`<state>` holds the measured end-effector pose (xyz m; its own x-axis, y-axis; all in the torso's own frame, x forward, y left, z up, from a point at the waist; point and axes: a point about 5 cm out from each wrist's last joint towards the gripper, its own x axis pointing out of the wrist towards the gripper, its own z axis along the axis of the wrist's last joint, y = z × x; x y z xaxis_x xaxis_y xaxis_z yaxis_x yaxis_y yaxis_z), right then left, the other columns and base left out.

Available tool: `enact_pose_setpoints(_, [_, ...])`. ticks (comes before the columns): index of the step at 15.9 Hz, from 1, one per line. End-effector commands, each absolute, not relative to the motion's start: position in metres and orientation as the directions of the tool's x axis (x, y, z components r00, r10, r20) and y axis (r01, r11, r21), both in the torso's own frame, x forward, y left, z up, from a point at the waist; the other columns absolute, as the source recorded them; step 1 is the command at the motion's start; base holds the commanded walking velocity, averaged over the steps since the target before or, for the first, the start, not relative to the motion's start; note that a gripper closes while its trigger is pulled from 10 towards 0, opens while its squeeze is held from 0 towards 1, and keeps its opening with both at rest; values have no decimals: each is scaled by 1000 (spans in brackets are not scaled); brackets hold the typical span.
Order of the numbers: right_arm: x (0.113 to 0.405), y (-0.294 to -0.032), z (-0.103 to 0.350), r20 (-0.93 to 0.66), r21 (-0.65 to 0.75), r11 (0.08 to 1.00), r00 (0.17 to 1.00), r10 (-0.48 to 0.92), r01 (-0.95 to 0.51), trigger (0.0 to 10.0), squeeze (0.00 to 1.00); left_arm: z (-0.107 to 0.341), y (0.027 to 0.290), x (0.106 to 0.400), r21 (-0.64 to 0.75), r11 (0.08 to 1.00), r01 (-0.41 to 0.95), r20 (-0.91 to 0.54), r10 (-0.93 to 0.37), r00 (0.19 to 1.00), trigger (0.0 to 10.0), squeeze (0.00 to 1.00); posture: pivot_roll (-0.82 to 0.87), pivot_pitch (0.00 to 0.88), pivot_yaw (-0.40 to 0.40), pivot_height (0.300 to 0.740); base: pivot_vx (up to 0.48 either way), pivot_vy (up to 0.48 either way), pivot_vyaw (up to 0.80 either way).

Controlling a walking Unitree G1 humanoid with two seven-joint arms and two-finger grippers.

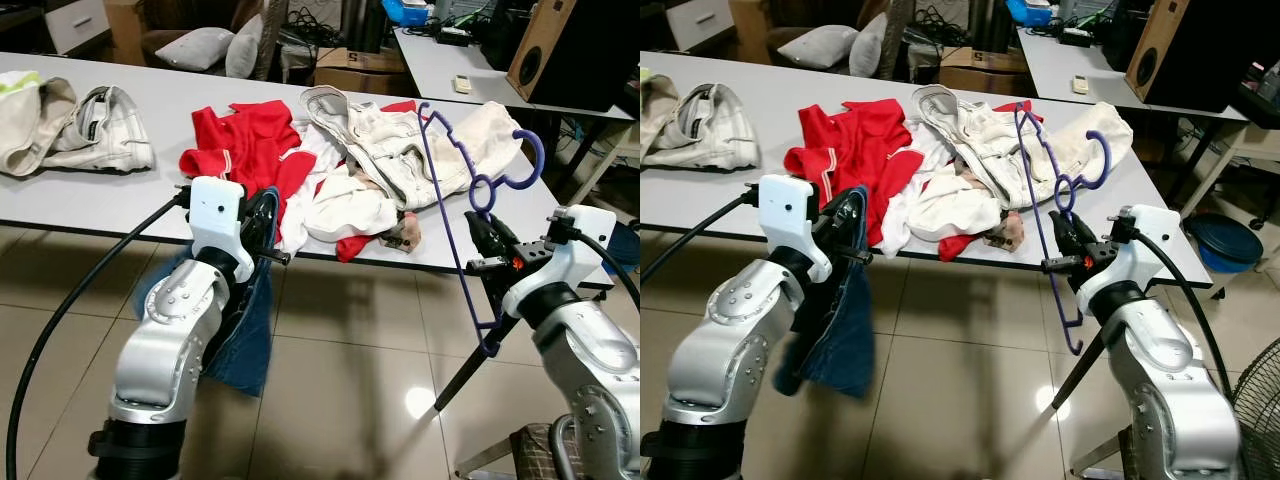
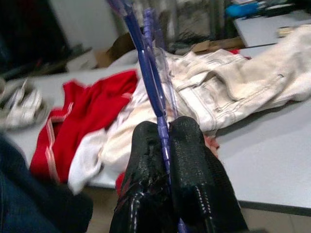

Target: Hang hanger

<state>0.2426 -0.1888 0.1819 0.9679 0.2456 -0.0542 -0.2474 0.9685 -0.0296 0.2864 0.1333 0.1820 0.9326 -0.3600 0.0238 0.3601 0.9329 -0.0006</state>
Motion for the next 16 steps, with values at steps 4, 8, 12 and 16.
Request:
enact_pose_setpoints(4, [220, -221, 195, -133, -174, 859, 876, 465, -482, 10000, 0, 234, 112, 287, -27, 771, 636, 180, -622, 762, 10000, 0, -88, 0, -61, 740, 0, 0, 0])
enact_pose_setpoints(8, [190, -257, 222, -302, -205, 702, 726, 618, -682, 10000, 0, 256, 126, 343, 66, 856, 513, 132, -518, 845, 10000, 0, -100, 0, -53, 740, 0, 0, 0])
enact_pose_setpoints(12, [183, -242, 226, -355, -142, 557, 567, 743, -818, 10000, 0, 289, 110, 369, 103, 832, 545, 186, -554, 811, 10000, 0, -95, 0, -60, 740, 130, 0, 0])
enact_pose_setpoints(16, [190, -225, 219, -345, -104, 471, 476, 809, -876, 10000, 0, 323, 93, 383, 141, 795, 590, 258, -605, 753, 10000, 0, -94, 0, -62, 740, 310, 0, 0])
